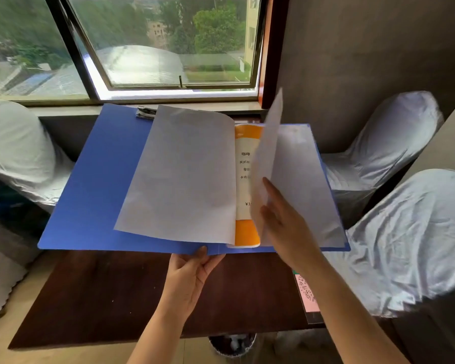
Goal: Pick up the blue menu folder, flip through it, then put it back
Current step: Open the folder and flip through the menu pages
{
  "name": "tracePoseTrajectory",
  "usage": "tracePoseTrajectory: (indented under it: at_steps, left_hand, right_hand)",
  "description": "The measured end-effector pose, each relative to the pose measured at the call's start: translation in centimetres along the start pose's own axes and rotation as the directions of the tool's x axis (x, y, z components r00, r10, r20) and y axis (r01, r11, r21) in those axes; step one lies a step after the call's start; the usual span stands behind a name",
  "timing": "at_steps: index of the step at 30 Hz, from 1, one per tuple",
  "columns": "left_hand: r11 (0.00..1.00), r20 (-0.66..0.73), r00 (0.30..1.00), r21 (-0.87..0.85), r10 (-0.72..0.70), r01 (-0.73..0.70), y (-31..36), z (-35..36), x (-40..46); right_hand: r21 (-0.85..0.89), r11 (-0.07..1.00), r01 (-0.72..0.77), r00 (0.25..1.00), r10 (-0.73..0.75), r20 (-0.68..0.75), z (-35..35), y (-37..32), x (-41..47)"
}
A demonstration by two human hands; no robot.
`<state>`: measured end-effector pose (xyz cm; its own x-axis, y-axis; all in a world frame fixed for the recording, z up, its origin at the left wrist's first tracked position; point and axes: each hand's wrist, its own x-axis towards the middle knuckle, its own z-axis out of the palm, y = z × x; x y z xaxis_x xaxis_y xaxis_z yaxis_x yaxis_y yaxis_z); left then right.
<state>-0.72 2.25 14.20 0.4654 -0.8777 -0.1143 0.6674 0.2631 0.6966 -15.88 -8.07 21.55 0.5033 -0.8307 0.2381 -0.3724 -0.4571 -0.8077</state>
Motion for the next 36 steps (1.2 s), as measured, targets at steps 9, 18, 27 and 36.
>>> tracePoseTrajectory:
  at_steps: [9,18,27,36]
  left_hand:
    - [1.000,0.089,0.996,0.008,0.008,-0.009,0.0,0.2,-0.7]
    - [0.999,0.062,0.998,-0.034,0.017,-0.015,0.4,-0.5,-1.1]
    - [0.998,0.016,1.000,-0.053,0.024,-0.023,0.6,-0.8,-1.2]
    - [0.999,0.026,1.000,-0.054,0.010,-0.009,0.0,-0.4,-1.5]
  right_hand:
    - [-0.322,0.885,0.335,0.934,-0.268,0.237,5.1,-1.2,0.5]
    - [-0.100,0.945,0.312,0.945,-0.298,0.139,1.9,-1.5,0.0]
    - [-0.176,0.949,-0.263,0.946,0.218,-0.242,-8.4,4.7,-2.6]
    - [0.288,0.925,-0.246,0.968,0.251,0.022,-12.0,6.8,-5.0]
